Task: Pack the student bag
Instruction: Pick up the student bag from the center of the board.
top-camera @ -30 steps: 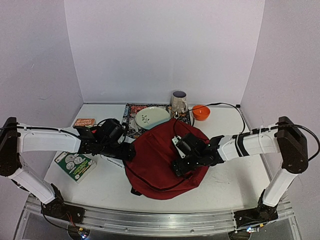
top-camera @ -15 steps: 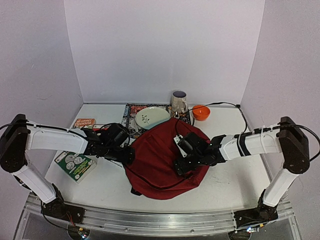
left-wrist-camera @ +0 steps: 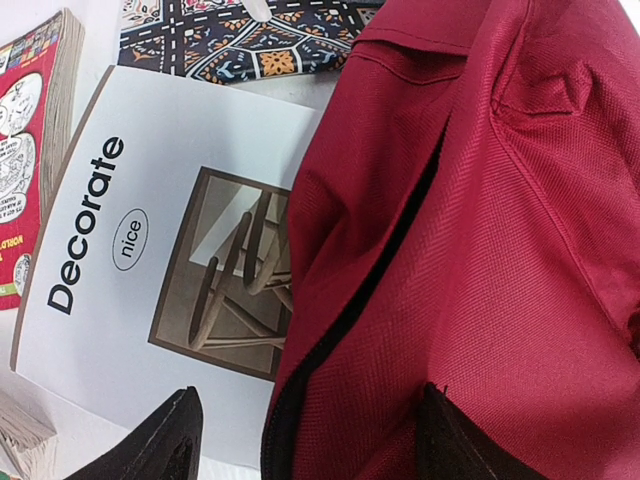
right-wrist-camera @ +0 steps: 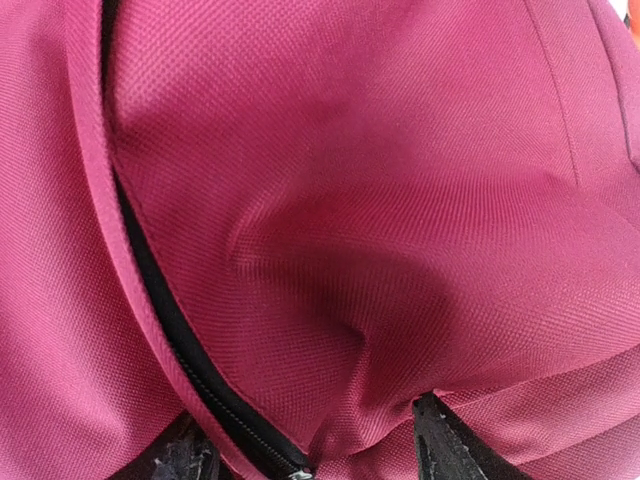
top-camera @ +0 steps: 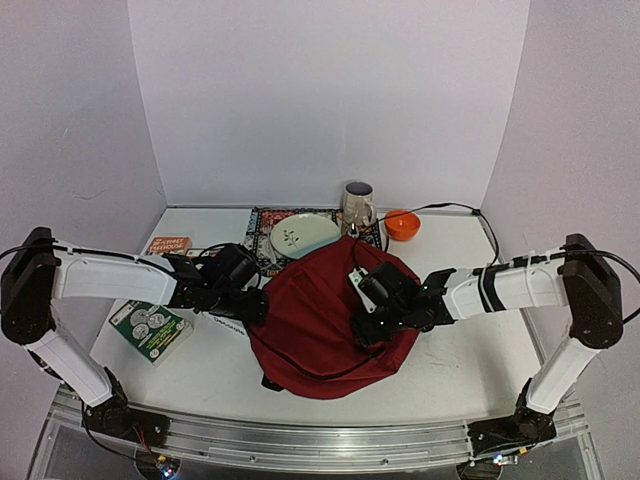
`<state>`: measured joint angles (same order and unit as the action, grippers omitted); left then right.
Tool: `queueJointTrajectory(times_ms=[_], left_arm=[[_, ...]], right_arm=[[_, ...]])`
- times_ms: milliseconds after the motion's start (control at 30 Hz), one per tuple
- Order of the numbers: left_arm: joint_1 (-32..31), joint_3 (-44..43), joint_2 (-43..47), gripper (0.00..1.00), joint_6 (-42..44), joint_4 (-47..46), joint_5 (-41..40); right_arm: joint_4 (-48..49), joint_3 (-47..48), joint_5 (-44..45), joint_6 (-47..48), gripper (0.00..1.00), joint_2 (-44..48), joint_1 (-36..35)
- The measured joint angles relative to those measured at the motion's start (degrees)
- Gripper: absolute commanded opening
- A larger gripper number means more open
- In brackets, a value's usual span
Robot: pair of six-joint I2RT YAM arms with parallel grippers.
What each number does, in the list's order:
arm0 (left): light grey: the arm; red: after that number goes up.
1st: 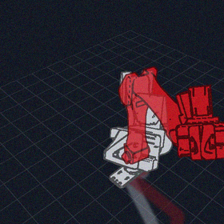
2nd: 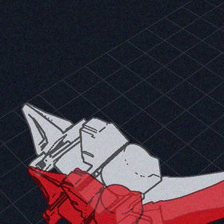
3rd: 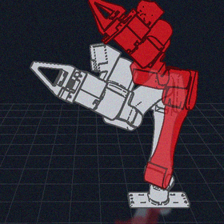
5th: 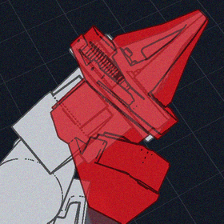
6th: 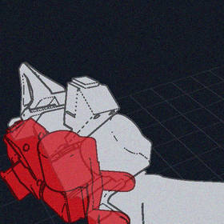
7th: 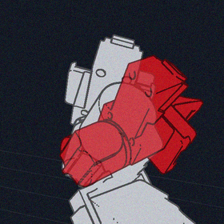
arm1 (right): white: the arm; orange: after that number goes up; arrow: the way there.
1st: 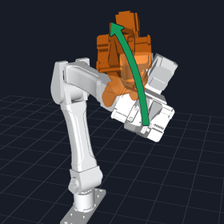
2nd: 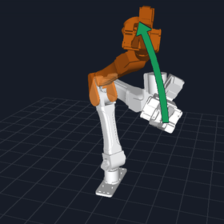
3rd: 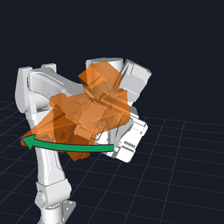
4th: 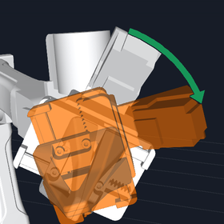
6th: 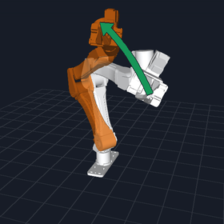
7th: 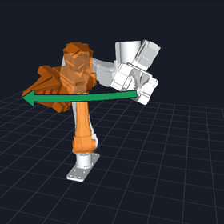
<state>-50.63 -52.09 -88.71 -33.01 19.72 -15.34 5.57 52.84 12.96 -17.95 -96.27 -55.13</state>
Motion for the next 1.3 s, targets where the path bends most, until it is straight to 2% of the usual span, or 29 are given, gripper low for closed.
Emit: queueJointTrajectory(times_ms=[100,167,300,433,767,1067,1300], left_arm=[[0.0,-0.2,-0.5,0.74,0.0,-0.1,-0.2],[0.0,-0.2,-0.7,0.73,0.0,0.0,-0.3],[0.0,-0.2,-0.7,0.73,0.0,0.0,-0.4],[0.0,-0.4,-0.7,0.73,0.3,0.1,-0.5],[0.0,-4.7,-0.8,0.74,4.5,1.3,-3.1],[0.0,-13.6,-3.5,0.73,11.3,0.6,-5.4],[0.0,-21.0,-10.2,0.73,14.6,-2.6,-1.5]], right_arm=[[0.4,0.0,-0.2,0.5,0.50,-1.0,0.0],[0.8,0.0,-0.4,0.8,0.40,-2.1,0.1],[1.8,0.0,-1.0,1.1,0.14,-4.1,0.3],[2.3,0.0,-2.2,1.6,0.00,-4.0,0.2],[-1.2,0.4,-4.5,2.9,0.00,7.4,0.3],[-3.3,2.6,-6.0,1.5,0.00,10.0,0.2],[-5.3,2.6,-5.8,-0.8,0.00,14.2,0.2]])
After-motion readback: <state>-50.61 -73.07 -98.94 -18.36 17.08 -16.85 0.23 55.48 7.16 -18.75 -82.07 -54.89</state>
